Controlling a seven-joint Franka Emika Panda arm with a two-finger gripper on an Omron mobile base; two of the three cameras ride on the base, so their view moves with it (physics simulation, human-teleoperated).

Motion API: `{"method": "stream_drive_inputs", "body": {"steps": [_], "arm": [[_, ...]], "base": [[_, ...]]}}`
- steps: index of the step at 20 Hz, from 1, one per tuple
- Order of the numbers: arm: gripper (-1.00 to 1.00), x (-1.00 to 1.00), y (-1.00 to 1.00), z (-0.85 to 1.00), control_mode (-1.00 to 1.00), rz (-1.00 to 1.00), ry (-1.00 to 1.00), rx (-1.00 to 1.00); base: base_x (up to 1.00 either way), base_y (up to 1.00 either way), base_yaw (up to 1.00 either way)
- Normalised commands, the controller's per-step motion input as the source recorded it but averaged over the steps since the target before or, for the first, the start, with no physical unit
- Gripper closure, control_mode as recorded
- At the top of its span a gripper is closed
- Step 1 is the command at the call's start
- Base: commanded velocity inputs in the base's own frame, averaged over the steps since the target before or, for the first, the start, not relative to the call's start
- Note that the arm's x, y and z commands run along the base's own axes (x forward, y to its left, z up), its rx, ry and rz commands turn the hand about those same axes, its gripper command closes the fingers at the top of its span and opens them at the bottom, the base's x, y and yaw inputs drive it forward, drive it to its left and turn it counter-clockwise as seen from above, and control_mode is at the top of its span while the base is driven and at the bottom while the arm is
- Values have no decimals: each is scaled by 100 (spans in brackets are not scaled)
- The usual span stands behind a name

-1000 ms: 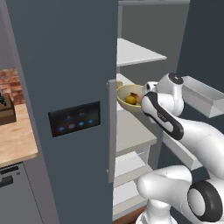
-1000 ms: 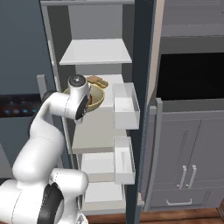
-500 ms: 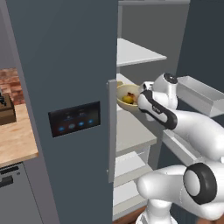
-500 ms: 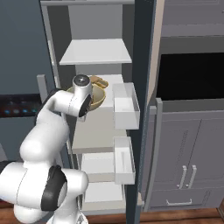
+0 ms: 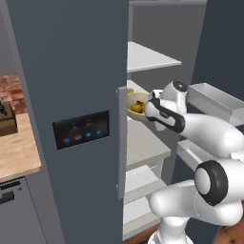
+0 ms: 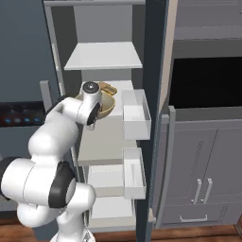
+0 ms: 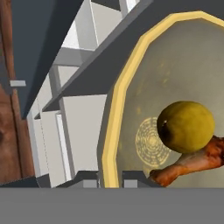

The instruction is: Pick the chicken drumstick and lemon from their plates and place them in the bowl. Then put the bowl in the fridge.

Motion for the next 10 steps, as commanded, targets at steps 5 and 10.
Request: {"method": "stream_drive_inputs", "body": {"steps": [5,10], "arm": [[100,31,3,-12,-100,0,0,0],[100,39,6,-6,-100,0,0,0]], "base": [[0,0,0],[0,0,0]]}}
